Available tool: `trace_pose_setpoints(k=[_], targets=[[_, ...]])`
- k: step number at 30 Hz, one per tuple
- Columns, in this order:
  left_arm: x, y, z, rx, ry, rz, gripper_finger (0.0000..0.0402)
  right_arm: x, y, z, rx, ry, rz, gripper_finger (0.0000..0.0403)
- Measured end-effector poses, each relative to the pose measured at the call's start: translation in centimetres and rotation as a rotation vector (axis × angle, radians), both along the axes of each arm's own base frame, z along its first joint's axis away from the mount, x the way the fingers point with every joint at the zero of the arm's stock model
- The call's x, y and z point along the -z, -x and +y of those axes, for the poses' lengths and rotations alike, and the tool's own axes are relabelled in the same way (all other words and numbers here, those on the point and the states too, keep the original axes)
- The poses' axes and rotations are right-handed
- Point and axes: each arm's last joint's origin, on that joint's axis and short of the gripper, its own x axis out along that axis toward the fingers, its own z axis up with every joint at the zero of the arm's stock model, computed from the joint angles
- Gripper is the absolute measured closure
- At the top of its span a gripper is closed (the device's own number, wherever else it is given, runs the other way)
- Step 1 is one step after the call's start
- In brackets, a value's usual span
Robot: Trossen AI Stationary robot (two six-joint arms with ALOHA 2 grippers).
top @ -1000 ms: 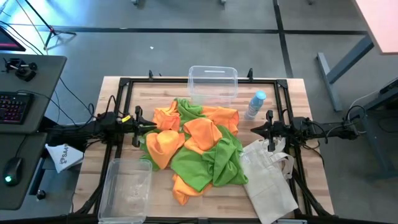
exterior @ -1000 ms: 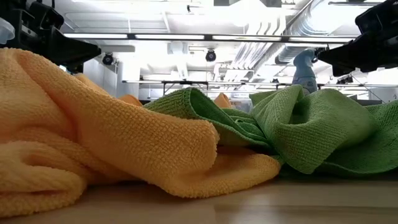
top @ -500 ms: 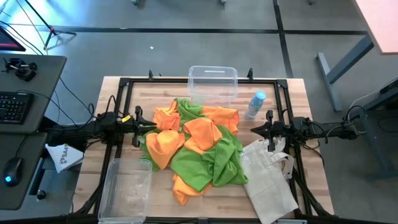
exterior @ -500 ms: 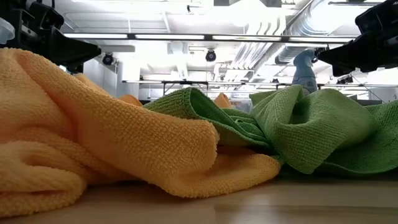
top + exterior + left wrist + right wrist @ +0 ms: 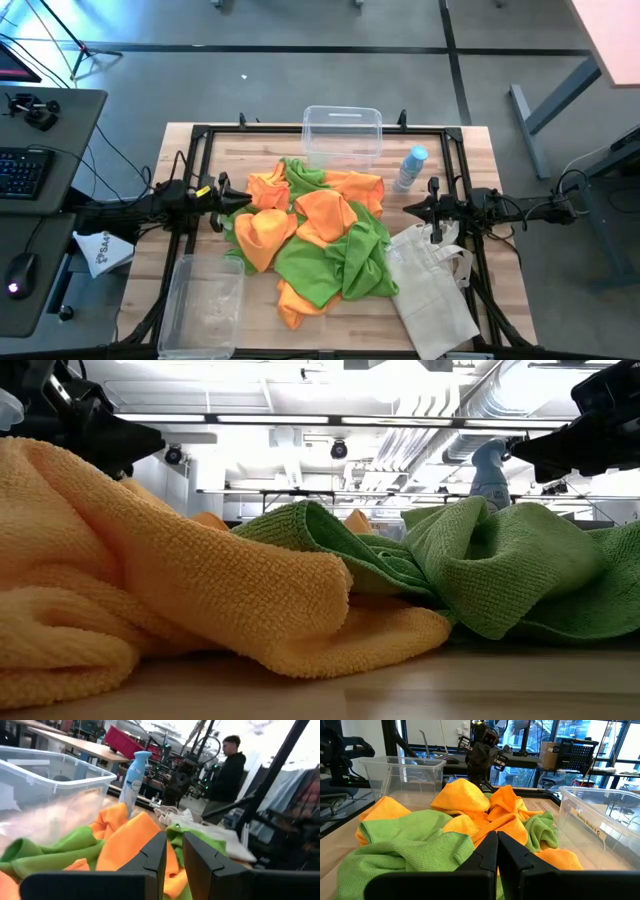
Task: Sort microfiber towel by color & place in baskets
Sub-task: Put the orange microfiber towel into the bottom transparent bin
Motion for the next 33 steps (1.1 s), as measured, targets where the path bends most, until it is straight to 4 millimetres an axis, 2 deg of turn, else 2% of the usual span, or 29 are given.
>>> trace_pose_setpoints(k=[5,8,11,17,22,26,29,33], targets=[[-0.4,0.0,0.1,-0.036,0.01,-0.011,0.0353,0.0,0.0,0.0,0.0,0.0,0.0,0.0402],[-1.1,0.0,0.1,-0.051,-0.003,0.041,0.0354,0.0,0.0,0.0,0.0,0.0,-0.001,0.0402],[-2.8,0.0,0.2,-0.056,-0.062,0.116,0.0362,0.0,0.0,0.0,0.0,0.0,-0.001,0.0402],[-7.6,-1.0,0.6,-0.154,-0.116,0.36,0.0396,0.0,0.0,0.0,0.0,0.0,0.0,0.0402],[-11.1,-3.2,1.1,-0.249,-0.08,0.541,0.0401,0.0,0.0,0.0,0.0,0.0,0.0,0.0402],[-13.0,-5.7,1.0,-0.144,-0.054,0.596,0.0401,0.0,0.0,0.0,0.0,0.0,0.0,0.0402],[-13.8,-7.5,1.0,-0.089,-0.048,0.577,0.0401,0.0,0.0,0.0,0.0,0.0,0.0,0.0402],[-13.9,-9.6,1.3,-0.082,-0.039,0.566,0.0397,0.0,0.0,0.0,0.0,0.0,0.0,0.0402]])
